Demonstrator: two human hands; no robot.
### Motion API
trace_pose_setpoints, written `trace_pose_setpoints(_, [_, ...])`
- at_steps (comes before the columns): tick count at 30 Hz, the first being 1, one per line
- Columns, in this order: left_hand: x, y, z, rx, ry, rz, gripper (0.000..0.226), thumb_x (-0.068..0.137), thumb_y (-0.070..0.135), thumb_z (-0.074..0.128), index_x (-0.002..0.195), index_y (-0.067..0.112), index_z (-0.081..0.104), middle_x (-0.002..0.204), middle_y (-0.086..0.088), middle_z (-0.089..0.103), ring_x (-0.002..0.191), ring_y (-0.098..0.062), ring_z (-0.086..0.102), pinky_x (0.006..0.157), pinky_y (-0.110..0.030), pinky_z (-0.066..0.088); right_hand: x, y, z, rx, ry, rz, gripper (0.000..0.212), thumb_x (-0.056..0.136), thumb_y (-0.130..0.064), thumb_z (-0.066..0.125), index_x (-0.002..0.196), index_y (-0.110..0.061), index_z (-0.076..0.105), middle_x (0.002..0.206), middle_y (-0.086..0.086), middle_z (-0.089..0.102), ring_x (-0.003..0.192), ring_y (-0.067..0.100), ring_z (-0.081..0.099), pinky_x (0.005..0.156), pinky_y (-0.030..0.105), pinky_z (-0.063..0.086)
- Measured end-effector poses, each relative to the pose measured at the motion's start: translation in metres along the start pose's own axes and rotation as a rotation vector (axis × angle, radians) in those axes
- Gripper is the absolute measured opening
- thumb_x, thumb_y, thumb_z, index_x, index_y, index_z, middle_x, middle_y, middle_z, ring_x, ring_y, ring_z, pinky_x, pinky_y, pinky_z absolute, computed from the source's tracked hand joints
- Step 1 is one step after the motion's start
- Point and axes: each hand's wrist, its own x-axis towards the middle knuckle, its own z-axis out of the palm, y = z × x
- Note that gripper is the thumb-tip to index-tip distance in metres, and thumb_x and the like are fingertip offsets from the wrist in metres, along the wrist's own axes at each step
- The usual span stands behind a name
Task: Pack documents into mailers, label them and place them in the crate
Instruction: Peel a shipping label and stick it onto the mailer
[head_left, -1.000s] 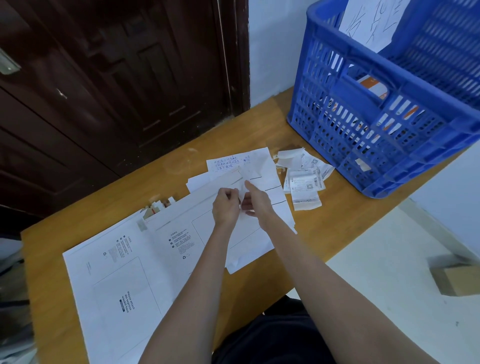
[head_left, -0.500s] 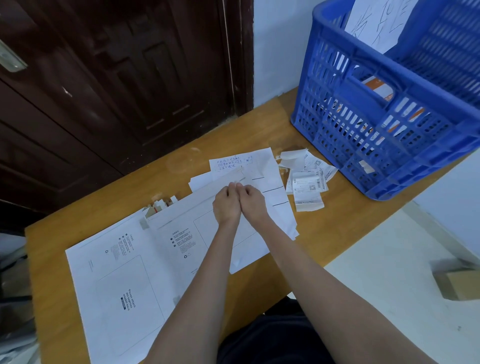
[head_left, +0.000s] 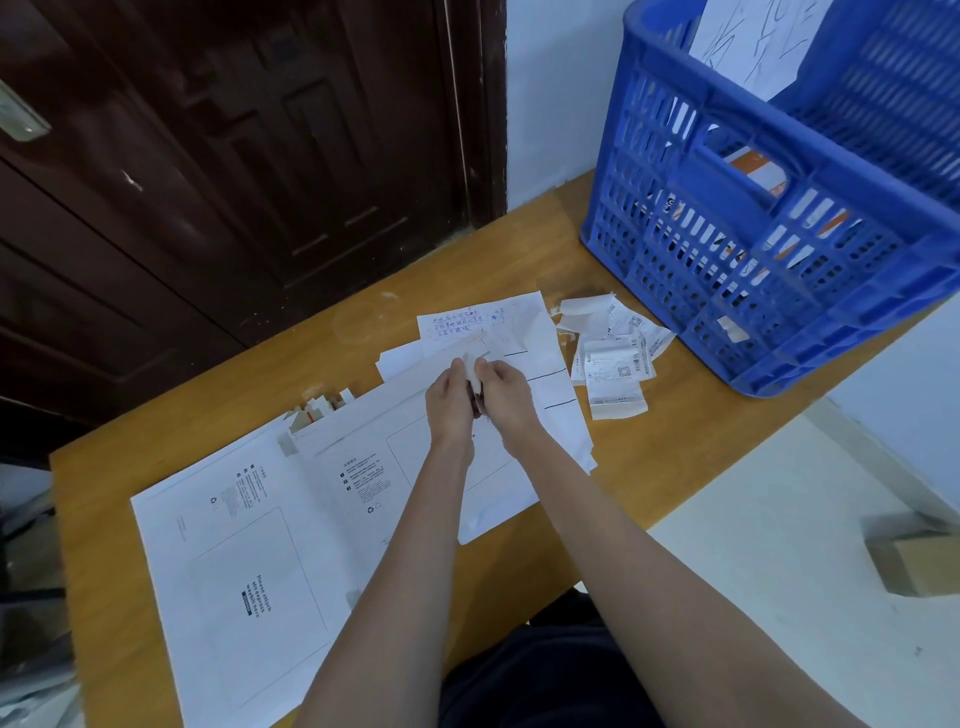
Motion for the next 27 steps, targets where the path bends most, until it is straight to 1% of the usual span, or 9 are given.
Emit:
trace_pose_setpoints(4, [0.002,-0.006,-0.005,0.442,0.142,0.362,0.035,0.099,0.027,0.046,0.072,0.006,0.053,0.064,-0.008,0.057,0.06,-0.021,0.052,0.056,-0.029,0.039,-0.001,-0.001,-0.009,-0.293,0.079,-0.25,0.033,0.097,-0.026,0.047,0.065,-0.023,0.042,0.059,-0.009,0.049,0.055,0.006,0.046,0.053,0.017,0.034])
trace_pose_setpoints(7, [0.0,-0.001,-0.005,0.5,0.158,0.461,0.031,0.099,0.027,0.047,0.075,0.008,0.052,0.064,-0.002,0.056,0.056,-0.013,0.048,0.054,-0.026,0.038,0.0,-0.003,-0.009,-0.258,0.079,-0.243,0.028,0.096,-0.027,0.048,0.069,-0.018,0.048,0.06,-0.01,0.053,0.057,0.006,0.049,0.057,0.019,0.037])
trace_pose_setpoints(9, [-0.001,0.005,-0.002,0.358,0.114,0.383,0.033,0.1,0.024,0.046,0.07,0.009,0.048,0.061,0.002,0.05,0.056,-0.01,0.044,0.054,-0.023,0.036,0.0,-0.005,-0.007,-0.098,0.068,-0.164,0.03,0.095,-0.023,0.05,0.066,-0.016,0.048,0.061,-0.005,0.053,0.06,0.012,0.051,0.061,0.023,0.042])
trace_pose_setpoints(12, [0.0,0.008,0.0,0.073,0.009,0.14,0.035,0.101,0.024,0.043,0.069,0.012,0.049,0.066,0.001,0.051,0.062,-0.01,0.049,0.059,-0.022,0.042,-0.002,-0.011,-0.007,0.184,0.003,0.032,0.031,0.095,-0.017,0.049,0.065,-0.011,0.046,0.063,0.003,0.052,0.056,0.016,0.05,0.048,0.019,0.043])
trace_pose_setpoints(13, [0.0,0.008,-0.001,0.01,-0.022,0.087,0.034,0.101,0.025,0.042,0.072,0.012,0.052,0.068,0.0,0.053,0.064,-0.012,0.051,0.061,-0.024,0.043,-0.002,-0.012,-0.006,0.231,-0.011,0.075,0.029,0.095,-0.017,0.049,0.066,-0.011,0.047,0.064,0.006,0.052,0.056,0.018,0.05,0.048,0.021,0.042])
trace_pose_setpoints(16, [0.001,0.007,-0.002,-0.099,-0.072,0.019,0.032,0.102,0.026,0.041,0.077,0.011,0.057,0.071,-0.002,0.057,0.068,-0.015,0.055,0.066,-0.027,0.045,-0.002,-0.013,-0.003,0.253,-0.019,0.11,0.025,0.095,-0.02,0.049,0.073,-0.008,0.05,0.066,0.01,0.054,0.056,0.022,0.05,0.054,0.028,0.04])
trace_pose_setpoints(20, [-0.003,0.01,-0.001,-0.17,-0.049,-0.018,0.034,0.102,0.025,0.042,0.072,0.014,0.054,0.056,0.008,0.056,0.057,-0.007,0.055,0.055,-0.018,0.045,-0.003,-0.014,-0.002,0.229,0.003,0.111,0.024,0.096,-0.022,0.047,0.078,-0.007,0.051,0.063,0.005,0.053,0.055,0.018,0.05,0.053,0.025,0.041])
trace_pose_setpoints(24, [-0.004,0.01,-0.003,-0.203,-0.062,-0.033,0.037,0.102,0.022,0.041,0.068,0.012,0.048,0.043,0.013,0.049,0.044,-0.002,0.049,0.058,-0.019,0.044,-0.002,-0.012,-0.002,0.182,0.011,0.099,0.026,0.097,-0.024,0.047,0.078,-0.007,0.051,0.062,0.006,0.052,0.059,0.019,0.049,0.056,0.025,0.041])
trace_pose_setpoints(27, [-0.006,0.011,-0.003,-0.249,-0.065,-0.05,0.037,0.102,0.021,0.042,0.067,0.011,0.049,0.044,0.011,0.05,0.043,-0.002,0.05,0.057,-0.018,0.045,0.0,-0.01,-0.001,0.194,0.005,0.116,0.027,0.097,-0.025,0.048,0.076,-0.008,0.052,0.065,0.007,0.053,0.063,0.02,0.049,0.061,0.027,0.041])
